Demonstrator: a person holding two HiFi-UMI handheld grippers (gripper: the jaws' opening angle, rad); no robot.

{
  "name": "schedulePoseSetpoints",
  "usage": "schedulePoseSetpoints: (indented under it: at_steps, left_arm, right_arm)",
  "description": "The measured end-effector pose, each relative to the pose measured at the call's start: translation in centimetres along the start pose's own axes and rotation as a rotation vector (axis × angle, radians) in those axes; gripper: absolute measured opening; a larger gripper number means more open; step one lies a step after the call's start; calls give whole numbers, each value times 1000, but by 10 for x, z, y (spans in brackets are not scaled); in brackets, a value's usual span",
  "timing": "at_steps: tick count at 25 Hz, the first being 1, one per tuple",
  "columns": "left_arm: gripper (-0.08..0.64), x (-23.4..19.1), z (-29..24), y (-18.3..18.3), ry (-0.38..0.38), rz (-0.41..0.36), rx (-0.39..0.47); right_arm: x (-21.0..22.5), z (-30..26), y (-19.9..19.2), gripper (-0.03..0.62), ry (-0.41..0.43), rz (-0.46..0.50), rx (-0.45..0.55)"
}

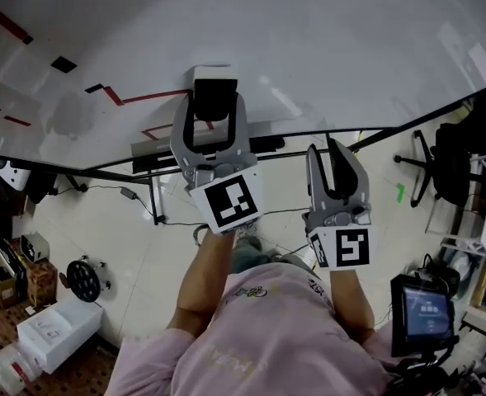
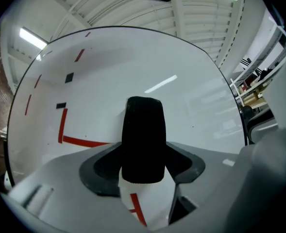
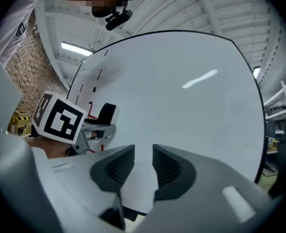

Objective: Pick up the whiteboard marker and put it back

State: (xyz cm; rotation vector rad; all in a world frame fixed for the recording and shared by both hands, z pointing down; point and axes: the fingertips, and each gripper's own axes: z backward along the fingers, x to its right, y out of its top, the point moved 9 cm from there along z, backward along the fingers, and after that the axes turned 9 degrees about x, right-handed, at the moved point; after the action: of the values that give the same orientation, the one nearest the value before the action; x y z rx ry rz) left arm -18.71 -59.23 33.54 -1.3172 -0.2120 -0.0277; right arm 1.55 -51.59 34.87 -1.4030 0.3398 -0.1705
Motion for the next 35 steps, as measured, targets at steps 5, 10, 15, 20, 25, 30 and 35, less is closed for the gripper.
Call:
schedulePoseSetpoints:
  at_steps: [5, 10, 15, 20, 25, 30, 35]
  left_arm:
    - [270, 1, 34, 34, 23, 4, 79]
    - [270, 27, 110, 71, 29, 12, 105]
    - [270, 81, 234, 100, 62, 15, 96]
    - [272, 138, 365, 120, 96, -1, 39]
    - [272, 157, 457, 144, 115, 33, -9]
    - [272, 157, 519, 157, 107, 98, -4]
    - [272, 153, 575, 170, 79, 136, -8]
  right_arm:
    - [-3, 28, 11, 117, 32, -19, 30]
    - [-7, 95, 27, 117, 71, -54, 71]
    - [-8, 220, 34, 115, 102, -77, 122]
    - [-2, 350, 31, 114, 120, -96, 103]
    - [-8, 438, 59, 114, 123, -149, 111]
    - [-24, 497, 79, 115, 107, -100, 139]
    - [-46, 538, 91, 115, 95, -104, 128]
